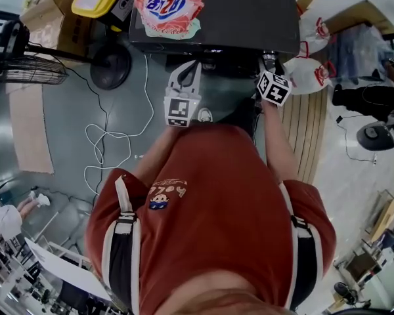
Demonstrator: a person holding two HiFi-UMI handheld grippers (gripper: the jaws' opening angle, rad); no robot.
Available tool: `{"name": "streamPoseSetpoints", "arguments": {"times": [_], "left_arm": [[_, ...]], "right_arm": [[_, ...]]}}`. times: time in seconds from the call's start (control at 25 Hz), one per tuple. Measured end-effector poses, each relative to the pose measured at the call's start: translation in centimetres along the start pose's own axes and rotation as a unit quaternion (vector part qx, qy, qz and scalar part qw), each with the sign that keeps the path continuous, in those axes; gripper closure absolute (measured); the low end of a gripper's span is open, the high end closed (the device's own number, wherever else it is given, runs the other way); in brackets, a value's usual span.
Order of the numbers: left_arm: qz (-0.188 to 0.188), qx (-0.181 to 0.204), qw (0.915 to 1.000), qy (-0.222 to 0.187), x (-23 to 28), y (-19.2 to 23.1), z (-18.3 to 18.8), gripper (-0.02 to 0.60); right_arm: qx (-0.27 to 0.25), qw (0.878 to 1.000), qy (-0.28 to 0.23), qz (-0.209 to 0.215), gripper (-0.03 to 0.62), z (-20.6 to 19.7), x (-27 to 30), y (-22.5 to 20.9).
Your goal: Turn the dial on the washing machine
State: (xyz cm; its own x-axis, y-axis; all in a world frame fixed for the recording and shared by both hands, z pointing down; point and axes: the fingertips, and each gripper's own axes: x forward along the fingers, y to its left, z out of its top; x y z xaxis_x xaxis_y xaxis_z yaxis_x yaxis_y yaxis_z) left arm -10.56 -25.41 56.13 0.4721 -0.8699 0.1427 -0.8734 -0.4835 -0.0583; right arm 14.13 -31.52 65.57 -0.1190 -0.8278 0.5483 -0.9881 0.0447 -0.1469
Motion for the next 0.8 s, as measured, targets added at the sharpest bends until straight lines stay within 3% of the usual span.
{"name": "streamPoseSetpoints", "arguments": {"times": [0.52,0.8], "left_arm": [[0.01,-0.018,0.9998,0.006,-0.9,2.2,2.0,0.572],[0.041,-0.053,0.9976,0.014,-1.7,3.7,6.2,0.572]], "right_arm": [[-0.024,1.0,-0.017,-0.001,0.298,0.5,-3.8,1.6],[-0.037,0.996,-0.075,0.016,0.299,5.4,-7.9,3.4]]}}
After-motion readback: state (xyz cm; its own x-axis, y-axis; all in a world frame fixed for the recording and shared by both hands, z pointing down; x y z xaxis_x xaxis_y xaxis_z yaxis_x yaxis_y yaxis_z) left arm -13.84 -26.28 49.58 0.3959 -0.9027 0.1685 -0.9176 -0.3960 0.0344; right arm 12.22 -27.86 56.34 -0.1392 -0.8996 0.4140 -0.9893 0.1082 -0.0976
